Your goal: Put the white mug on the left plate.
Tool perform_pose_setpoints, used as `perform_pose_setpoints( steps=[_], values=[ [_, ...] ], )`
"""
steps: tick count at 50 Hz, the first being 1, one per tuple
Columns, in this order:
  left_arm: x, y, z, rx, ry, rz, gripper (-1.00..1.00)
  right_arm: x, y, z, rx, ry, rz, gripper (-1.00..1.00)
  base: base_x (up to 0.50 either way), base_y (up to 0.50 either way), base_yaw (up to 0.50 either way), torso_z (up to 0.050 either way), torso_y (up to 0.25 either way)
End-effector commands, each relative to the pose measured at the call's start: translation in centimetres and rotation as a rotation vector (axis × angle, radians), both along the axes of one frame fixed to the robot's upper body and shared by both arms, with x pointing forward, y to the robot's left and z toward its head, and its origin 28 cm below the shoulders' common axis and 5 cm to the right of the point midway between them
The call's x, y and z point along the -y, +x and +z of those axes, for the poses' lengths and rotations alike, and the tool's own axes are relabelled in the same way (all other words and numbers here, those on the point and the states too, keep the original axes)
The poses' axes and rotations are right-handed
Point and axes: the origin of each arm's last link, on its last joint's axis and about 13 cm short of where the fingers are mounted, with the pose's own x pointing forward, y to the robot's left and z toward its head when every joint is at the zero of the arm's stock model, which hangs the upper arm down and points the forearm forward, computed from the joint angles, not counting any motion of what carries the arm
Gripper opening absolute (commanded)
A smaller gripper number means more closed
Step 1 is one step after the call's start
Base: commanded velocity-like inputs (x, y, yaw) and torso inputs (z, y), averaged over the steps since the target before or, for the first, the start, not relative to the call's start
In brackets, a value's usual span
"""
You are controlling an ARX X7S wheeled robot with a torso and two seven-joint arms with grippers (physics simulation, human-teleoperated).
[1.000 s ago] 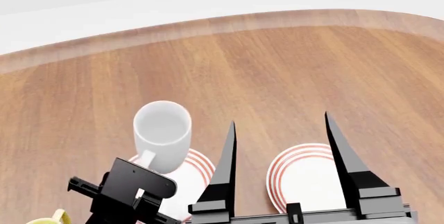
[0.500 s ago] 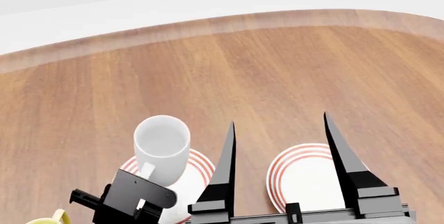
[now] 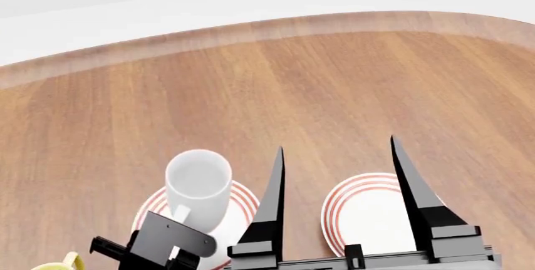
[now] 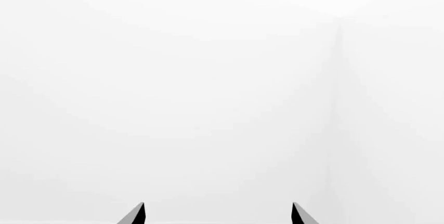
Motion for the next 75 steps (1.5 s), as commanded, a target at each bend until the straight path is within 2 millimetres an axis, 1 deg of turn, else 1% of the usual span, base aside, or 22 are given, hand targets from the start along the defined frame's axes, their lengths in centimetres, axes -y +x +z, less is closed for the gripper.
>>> perform_pose_setpoints(
  steps=[1, 15, 25, 38, 41, 44, 61, 62, 75],
  values=[
    [0.0, 0.2, -0.3, -0.003, -0.003, 0.007, -1.00, 0.0, 0.0, -0.1, -0.002, 0.000, 0.001, 1.00, 0.00, 0.00, 0.00, 0.000, 0.000],
    [0.0, 0.1, -0.6, -0.012, -0.004, 0.010, -1.00, 0.0, 0.0, 0.0, -0.002, 0.000, 0.001, 1.00, 0.00, 0.00, 0.00, 0.000, 0.001],
    [-0.1, 0.1, -1.3, -0.019, -0.003, 0.012, -1.00, 0.0, 0.1, -0.1, -0.003, -0.001, 0.002, 1.00, 0.00, 0.00, 0.00, 0.000, 0.000],
    [-0.1, -0.1, -1.3, -0.026, -0.004, 0.013, -1.00, -0.1, 0.0, 0.0, -0.002, -0.002, 0.001, 1.00, 0.00, 0.00, 0.00, 0.000, 0.001],
    [-0.2, -0.1, -1.7, -0.029, -0.004, 0.013, -1.00, -0.1, 0.0, 0.0, -0.002, -0.002, 0.002, 1.00, 0.00, 0.00, 0.00, 0.000, 0.000],
    [-0.2, -0.2, -1.4, -0.029, -0.003, 0.015, -1.00, -0.1, 0.1, -0.1, -0.003, -0.002, 0.002, 1.00, 0.00, 0.00, 0.00, 0.000, 0.000],
    [0.0, -0.2, -1.4, -0.026, -0.007, 0.014, -1.00, -0.1, 0.1, 0.0, -0.003, -0.002, 0.002, 1.00, 0.00, 0.00, 0.00, 0.000, 0.000],
    [0.0, -0.1, -1.5, -0.027, -0.008, 0.012, 1.00, 0.0, 0.1, 0.0, -0.003, -0.002, 0.002, 1.00, 0.00, 0.00, 0.00, 0.000, 0.000],
    [0.0, 0.1, -1.1, -0.024, -0.012, 0.013, 1.00, -0.1, 0.1, -0.1, -0.004, 0.000, 0.005, 1.00, 0.00, 0.00, 0.00, 0.000, 0.000]
  ],
)
